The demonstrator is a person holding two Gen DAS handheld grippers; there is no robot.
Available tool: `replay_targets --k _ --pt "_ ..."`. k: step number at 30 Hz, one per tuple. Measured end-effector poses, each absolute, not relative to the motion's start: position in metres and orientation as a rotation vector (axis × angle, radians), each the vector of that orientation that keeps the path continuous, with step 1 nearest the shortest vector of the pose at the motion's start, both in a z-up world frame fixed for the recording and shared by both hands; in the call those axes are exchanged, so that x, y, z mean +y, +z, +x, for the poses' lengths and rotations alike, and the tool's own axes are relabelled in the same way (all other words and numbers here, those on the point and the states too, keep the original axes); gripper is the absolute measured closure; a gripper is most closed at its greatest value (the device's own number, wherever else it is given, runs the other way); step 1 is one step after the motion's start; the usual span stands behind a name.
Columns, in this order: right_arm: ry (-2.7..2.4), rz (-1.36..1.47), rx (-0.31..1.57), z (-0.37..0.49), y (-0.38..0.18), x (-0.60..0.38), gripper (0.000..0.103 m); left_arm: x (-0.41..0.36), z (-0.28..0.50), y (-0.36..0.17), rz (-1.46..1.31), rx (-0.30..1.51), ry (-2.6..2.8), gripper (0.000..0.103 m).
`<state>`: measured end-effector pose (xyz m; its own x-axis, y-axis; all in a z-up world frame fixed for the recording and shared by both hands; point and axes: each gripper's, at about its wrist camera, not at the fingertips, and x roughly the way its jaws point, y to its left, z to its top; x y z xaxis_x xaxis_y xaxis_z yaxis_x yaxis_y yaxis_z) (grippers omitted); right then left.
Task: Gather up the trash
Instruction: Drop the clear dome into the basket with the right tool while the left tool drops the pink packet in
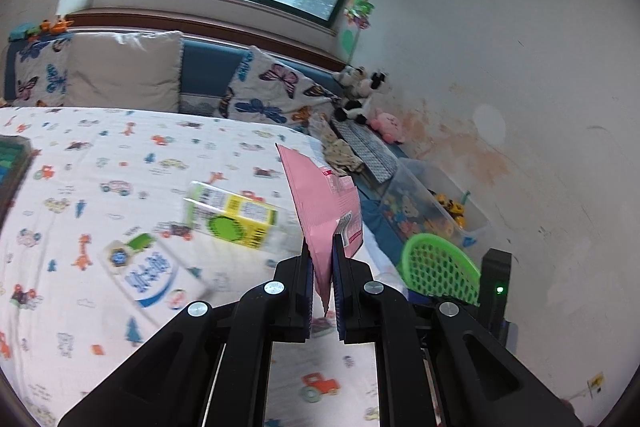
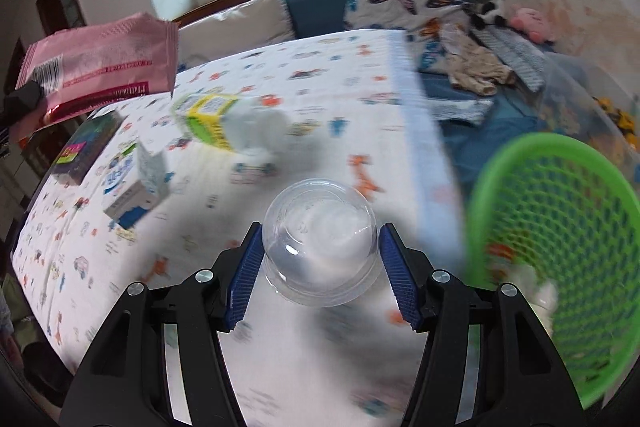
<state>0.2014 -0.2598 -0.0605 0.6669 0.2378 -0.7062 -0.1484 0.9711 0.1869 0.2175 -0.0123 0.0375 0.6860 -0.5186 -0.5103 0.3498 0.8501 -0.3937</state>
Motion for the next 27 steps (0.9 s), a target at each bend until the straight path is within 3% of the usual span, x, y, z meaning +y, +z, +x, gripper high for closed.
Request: replay_targets --k 15,27 --pt "-0.119 0.211 0.819 0.156 -0.075 -0.424 0.043 -0.129 0.224 0.028 -0.156 0.720 -0.673 0.095" --pt "-0.239 0.256 0.816 0.157 -0.093 -0.478 0.038 -0.208 0.227 0.013 -0.026 0.763 -0.754 0.094"
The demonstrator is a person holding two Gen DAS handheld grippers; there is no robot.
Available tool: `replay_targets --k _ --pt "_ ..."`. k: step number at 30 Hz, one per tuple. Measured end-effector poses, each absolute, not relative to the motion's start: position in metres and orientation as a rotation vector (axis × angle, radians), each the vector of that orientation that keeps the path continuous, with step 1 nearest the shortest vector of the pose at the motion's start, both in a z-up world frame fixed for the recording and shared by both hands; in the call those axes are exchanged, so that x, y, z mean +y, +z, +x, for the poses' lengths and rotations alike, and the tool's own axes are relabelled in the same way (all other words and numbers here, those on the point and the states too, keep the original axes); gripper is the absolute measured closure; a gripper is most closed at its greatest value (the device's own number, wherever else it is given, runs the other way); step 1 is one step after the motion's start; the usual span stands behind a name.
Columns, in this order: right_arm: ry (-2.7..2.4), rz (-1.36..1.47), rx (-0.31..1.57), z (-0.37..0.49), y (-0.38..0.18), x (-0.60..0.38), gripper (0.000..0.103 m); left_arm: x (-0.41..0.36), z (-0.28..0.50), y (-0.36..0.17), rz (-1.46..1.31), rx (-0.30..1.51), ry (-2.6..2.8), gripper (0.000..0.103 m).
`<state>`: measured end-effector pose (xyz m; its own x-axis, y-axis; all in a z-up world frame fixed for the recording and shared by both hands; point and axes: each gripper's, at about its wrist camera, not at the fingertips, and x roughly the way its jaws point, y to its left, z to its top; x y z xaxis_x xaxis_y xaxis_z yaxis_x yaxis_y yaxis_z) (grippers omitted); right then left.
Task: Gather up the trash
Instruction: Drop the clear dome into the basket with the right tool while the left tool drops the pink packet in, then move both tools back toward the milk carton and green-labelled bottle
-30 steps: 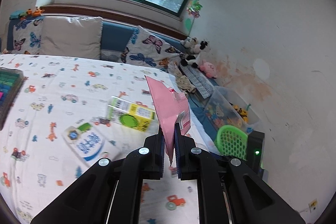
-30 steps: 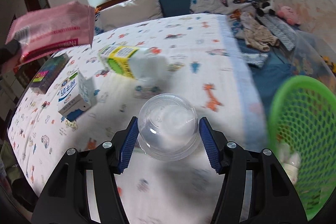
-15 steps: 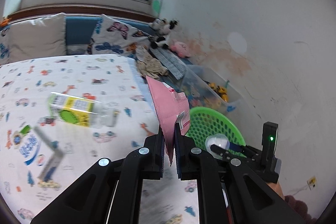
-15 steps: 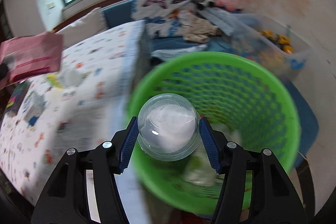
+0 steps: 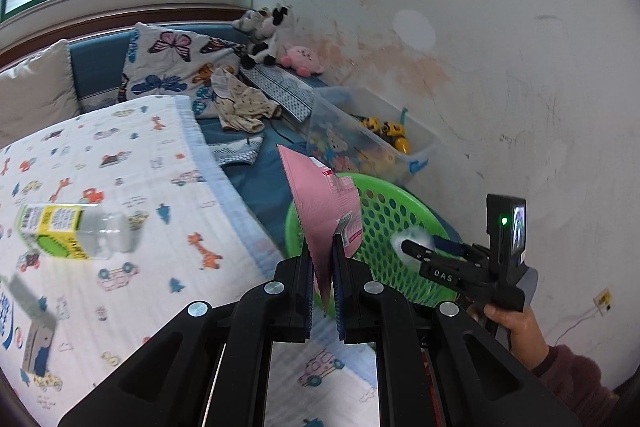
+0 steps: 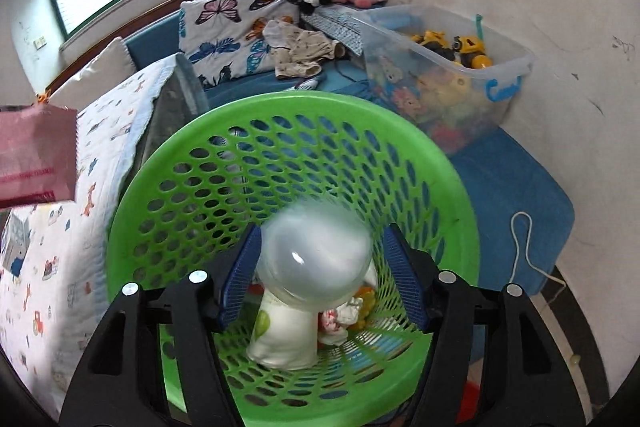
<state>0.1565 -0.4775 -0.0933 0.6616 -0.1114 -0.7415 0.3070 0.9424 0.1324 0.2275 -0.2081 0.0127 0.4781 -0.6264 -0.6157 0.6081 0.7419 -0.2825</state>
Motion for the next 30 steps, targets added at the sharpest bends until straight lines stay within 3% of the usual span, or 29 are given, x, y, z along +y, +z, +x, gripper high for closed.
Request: replay_targets --k 20,23,24,25,30 --pt "-0.205 0.276 0.733 0.123 -0.070 -0.479 0.035 -0.287 0.245 -0.037 0.136 0.885 -0.783 0.092" --pt "-0.197 0.270 0.729 0.120 -0.067 -0.476 0.035 -0.288 0.246 -0.043 0.132 0.904 -0.785 0.078" --pt "-0.192 0.269 0.727 0.120 -0.066 -0.475 0.035 -0.286 0.246 -0.044 0.129 0.909 -0.781 0.062" --pt "-0.187 0.268 0.726 0.120 -0.065 -0.473 0.035 -0.283 0.245 -0.044 0.128 0.900 -0.769 0.058" --pt "-0.145 0.257 0.725 0.121 -0.060 -0.459 0.035 -0.263 0.244 -0.041 0.104 0.894 -0.748 0.056"
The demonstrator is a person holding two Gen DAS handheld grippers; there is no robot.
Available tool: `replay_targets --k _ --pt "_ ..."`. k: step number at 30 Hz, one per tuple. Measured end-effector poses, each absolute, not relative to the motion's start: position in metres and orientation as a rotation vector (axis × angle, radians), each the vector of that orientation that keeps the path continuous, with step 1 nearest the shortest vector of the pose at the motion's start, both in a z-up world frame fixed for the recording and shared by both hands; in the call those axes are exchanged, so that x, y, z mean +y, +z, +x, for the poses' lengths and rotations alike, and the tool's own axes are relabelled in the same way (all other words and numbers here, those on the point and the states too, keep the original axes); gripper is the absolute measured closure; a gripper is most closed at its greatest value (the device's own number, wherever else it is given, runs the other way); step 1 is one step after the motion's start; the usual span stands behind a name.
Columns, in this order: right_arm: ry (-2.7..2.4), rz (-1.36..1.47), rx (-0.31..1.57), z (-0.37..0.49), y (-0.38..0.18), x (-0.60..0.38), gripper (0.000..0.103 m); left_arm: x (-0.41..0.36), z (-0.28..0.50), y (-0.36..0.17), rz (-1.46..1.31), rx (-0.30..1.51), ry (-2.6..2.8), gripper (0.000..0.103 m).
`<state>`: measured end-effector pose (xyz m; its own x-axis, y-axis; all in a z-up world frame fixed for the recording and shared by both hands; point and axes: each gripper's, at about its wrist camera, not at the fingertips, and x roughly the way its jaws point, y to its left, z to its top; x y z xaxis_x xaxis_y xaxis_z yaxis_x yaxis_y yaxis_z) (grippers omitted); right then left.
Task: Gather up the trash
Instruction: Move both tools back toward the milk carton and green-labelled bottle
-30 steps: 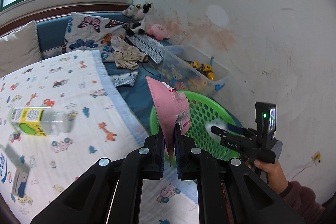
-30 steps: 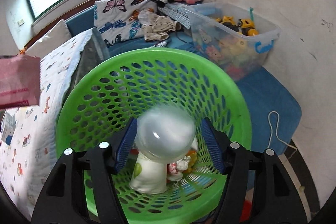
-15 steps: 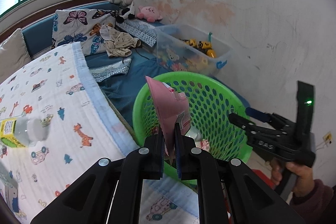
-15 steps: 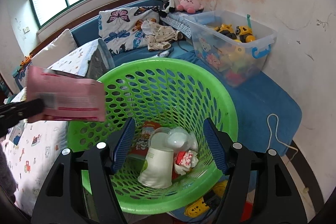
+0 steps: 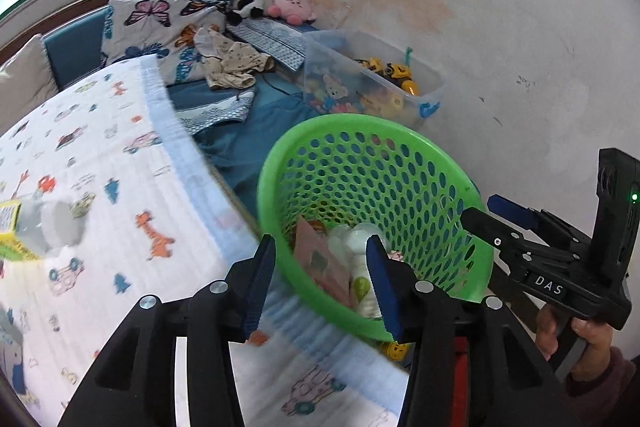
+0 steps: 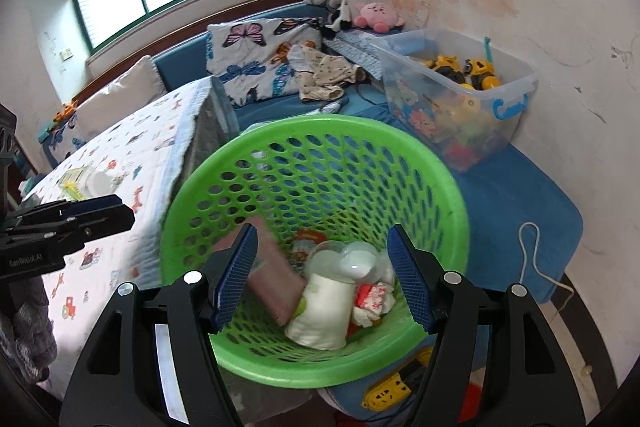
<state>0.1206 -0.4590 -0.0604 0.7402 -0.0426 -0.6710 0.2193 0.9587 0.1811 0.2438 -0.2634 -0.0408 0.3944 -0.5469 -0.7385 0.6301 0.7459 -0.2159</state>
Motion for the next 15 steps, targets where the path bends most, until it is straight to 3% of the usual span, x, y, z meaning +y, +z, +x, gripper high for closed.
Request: replay_targets --k 15 --pt "0.141 0.101 0.761 0.163 -0.044 -0.358 0.027 -0.124 0.243 -0.025 -0.006 0.850 -0.460 0.041"
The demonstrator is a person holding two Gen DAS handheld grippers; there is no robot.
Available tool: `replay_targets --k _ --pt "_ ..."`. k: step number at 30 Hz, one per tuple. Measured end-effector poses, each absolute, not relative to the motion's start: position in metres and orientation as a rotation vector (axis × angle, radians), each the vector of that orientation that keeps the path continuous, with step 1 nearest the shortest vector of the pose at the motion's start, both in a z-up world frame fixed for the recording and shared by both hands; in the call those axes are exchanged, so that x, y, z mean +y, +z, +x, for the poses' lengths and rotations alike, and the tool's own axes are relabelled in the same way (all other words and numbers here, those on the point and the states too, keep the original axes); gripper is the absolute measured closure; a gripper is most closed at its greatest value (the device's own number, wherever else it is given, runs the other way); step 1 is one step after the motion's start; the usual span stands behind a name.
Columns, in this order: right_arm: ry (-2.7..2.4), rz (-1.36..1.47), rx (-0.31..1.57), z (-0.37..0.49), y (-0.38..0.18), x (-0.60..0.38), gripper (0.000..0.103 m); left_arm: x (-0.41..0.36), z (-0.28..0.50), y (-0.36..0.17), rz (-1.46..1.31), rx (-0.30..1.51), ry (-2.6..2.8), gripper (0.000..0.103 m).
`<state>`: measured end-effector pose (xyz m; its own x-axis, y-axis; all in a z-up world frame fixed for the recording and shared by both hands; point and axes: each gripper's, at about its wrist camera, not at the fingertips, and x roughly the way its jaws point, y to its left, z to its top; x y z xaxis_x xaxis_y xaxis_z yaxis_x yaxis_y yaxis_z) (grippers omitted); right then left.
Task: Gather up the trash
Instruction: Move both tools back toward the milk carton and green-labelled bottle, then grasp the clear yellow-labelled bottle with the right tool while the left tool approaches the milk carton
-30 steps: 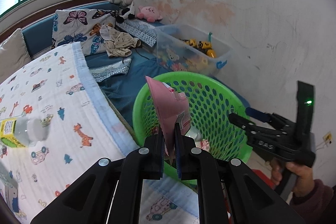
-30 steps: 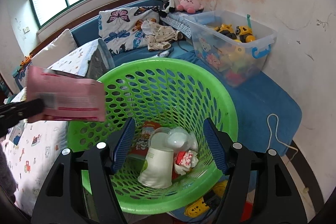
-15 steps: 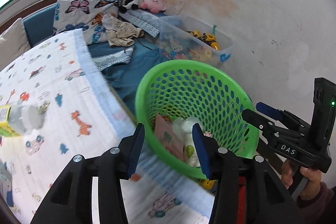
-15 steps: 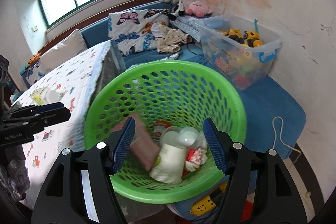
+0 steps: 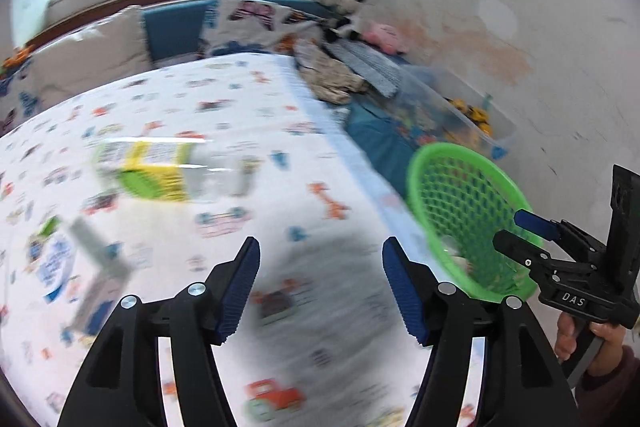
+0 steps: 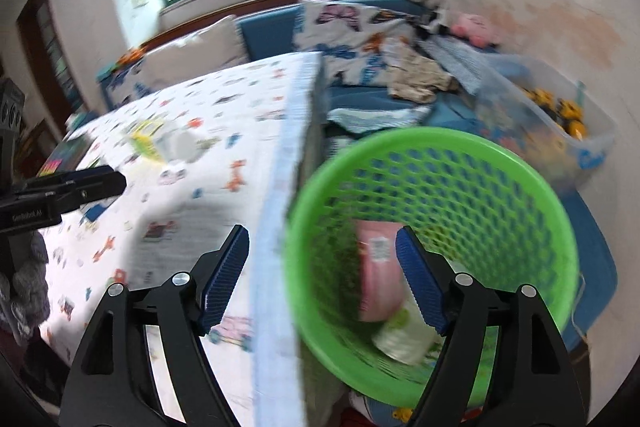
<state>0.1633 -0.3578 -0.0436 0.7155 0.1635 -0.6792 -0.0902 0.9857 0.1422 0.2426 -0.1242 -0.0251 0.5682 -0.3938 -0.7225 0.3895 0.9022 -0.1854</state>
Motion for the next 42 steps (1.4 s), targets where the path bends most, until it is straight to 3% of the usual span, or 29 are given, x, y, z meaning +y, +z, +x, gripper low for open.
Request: replay_targets --k 6,22,42 --pt "0.277 0.024 0.778 0.197 -0.040 -0.304 0.026 -0.058 0.242 -0.021 -0.096 0.846 -0.330 0.033" --pt "0.551 -0.189 0.823 0.310 -0.044 -0.177 0.026 0.071 0.253 -0.040 -0.271 0.882 -0.026 0.031" --pt "0.729 -0.465 0.898 0.390 -0.072 -0.083 0.028 0.098 0.290 -0.066 -0.455 0.970 0.047 0.026"
